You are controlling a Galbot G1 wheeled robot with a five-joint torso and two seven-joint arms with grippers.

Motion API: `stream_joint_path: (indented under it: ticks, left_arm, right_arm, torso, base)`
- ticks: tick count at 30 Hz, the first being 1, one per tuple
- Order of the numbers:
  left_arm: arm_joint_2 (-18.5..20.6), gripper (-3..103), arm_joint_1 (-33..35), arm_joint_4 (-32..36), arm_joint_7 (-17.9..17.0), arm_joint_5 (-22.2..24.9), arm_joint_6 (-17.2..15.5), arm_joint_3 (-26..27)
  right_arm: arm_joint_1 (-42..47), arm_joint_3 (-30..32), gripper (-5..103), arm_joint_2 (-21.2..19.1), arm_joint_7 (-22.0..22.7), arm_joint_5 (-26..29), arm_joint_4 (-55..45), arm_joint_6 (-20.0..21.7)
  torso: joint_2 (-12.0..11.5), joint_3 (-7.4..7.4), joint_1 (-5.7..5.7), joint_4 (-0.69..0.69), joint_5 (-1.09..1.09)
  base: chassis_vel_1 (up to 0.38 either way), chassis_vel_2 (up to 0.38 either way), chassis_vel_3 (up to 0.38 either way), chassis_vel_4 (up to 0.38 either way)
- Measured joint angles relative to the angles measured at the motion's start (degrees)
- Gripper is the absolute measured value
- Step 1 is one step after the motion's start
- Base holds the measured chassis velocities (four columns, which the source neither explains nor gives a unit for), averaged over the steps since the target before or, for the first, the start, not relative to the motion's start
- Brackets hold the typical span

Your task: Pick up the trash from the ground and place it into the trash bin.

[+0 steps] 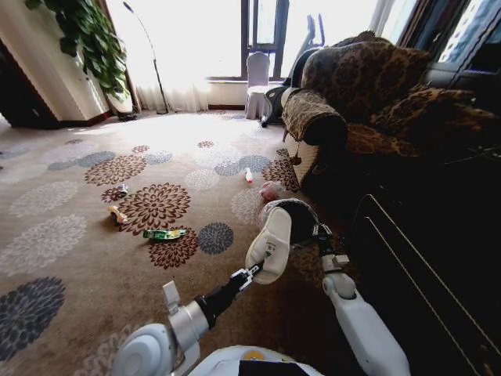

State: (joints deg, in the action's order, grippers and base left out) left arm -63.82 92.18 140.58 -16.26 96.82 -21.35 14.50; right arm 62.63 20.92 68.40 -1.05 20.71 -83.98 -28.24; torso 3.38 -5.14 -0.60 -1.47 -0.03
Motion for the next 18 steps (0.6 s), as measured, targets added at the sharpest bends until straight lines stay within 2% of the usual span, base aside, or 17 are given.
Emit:
stream_joint_path:
  ticks: [6, 7, 10, 12, 18]
  left_arm:
    - [-3.22, 7, -6.38, -6.45, -1.52, 1.76, 0.55, -3.46]
    - [-4.29, 7, -8.21, -9.42, -1.62, 1.52, 1.06, -5.39]
    - [-5.20, 7, -9.49, -12.08, -1.63, 0.63, 1.50, -7.77]
    - [-6.39, 7, -10.84, -15.13, -1.49, -1.73, 2.57, -10.47]
    - [-8.02, 7, -13.78, -18.13, -1.02, -3.01, 3.56, -12.69]
  right_arm:
    - [3.91, 1.08, 0, -0.79, 0.01, -0.28, -3.88, 0.00]
    - [5.57, 1.32, 0, -0.95, 0.04, -0.38, -5.57, 0.05]
    - [7.01, 1.17, 0, -1.22, 0.01, -0.83, -6.77, 0.24]
    - [8.02, 0.78, 0, -1.26, 0.00, -1.47, -7.53, 0.31]
    - [9.64, 0.14, 0, -2.17, -0.01, -1.71, -9.14, 0.89]
  torso:
    - [0.00, 0.00, 0.00, 0.01, 0.03]
    - [0.00, 0.00, 0.00, 0.01, 0.03]
    - [0.00, 0.00, 0.00, 0.00, 0.03]
    - [0.00, 0.00, 0.00, -0.01, 0.05]
    - [0.00, 0.00, 0.00, -0.02, 0.04]
  base:
    - [0.000, 0.000, 0.000, 0.000]
    - [0.000, 0.000, 0.000, 0.000]
    - [0.000, 0.000, 0.000, 0.000]
    - [0.000, 0.000, 0.000, 0.000]
    - [0.000, 0.000, 0.000, 0.000]
